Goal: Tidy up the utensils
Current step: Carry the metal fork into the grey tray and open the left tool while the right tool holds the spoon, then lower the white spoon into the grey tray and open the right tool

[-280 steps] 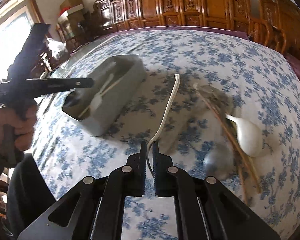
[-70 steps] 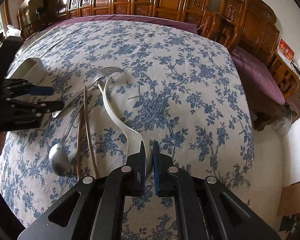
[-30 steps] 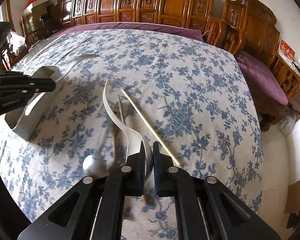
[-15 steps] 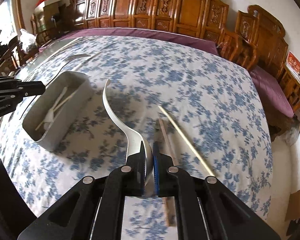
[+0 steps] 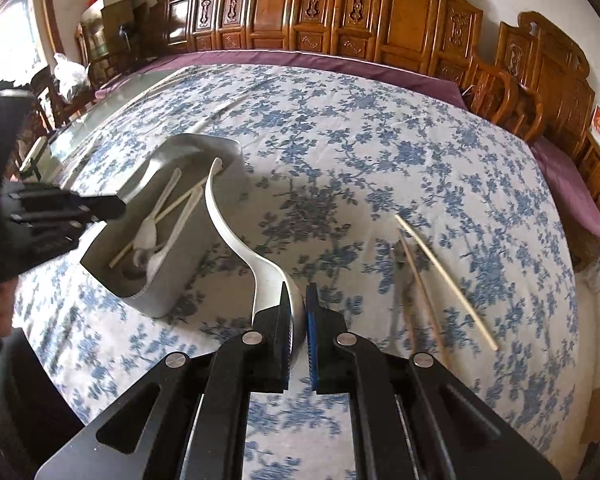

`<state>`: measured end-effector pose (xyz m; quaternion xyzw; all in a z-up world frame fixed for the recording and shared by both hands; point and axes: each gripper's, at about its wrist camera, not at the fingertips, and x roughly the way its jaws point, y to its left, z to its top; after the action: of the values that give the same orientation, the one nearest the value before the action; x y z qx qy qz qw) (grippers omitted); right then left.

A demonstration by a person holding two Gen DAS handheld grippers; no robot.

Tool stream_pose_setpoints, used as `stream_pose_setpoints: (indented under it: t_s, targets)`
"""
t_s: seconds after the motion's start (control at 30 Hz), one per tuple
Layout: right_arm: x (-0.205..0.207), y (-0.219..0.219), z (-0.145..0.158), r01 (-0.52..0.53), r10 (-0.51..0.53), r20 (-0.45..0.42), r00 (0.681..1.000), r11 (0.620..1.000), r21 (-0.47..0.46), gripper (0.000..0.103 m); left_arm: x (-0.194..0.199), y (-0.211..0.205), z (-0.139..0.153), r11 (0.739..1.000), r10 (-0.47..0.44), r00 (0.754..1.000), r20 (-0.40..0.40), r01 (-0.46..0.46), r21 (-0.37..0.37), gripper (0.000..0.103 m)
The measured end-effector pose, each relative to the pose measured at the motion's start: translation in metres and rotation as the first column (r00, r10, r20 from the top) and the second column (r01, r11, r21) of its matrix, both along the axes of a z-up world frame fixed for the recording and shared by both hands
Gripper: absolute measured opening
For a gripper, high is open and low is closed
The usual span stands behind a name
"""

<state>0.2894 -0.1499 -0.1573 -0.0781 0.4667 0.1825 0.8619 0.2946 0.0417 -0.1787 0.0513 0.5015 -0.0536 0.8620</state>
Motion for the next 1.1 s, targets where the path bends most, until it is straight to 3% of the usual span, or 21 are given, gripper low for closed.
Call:
stream_pose_setpoints:
  t_s: [0.4,0.6,0.7,0.87,1.1]
  targets:
    - [0.004,0.032,0.000,-0.005,0.005,-0.016,1.000,1.000,-0.024,0.008,0.026,0.007,-0.017,0.999,0.026,0.999,-0.045,-0.027,-0.021,0.008]
    - [0.008,0.046,0.001,-0.001,0.001,-0.023,1.000,1.000,-0.004,0.008,0.014,0.019,0.003,0.999,0.033,0.999,-0.003,-0.033,-0.035,0.009]
    - [0.009,0.056,0.003,-0.001,0.001,-0.027,1.000,1.000,0.012,0.008,0.001,0.035,0.016,0.998,0.042,0.999,0.032,-0.041,-0.042,0.022]
    - [0.013,0.081,0.001,0.010,-0.009,-0.038,0.999,1.000,0.026,0.008,-0.014,0.059,0.034,0.998,0.051,0.996,0.070,-0.049,-0.042,0.022]
    - [0.023,0.122,-0.002,0.022,-0.024,-0.030,0.999,0.998,-0.052,0.008,-0.029,0.088,0.047,0.996,0.072,0.993,0.097,-0.068,-0.049,0.022]
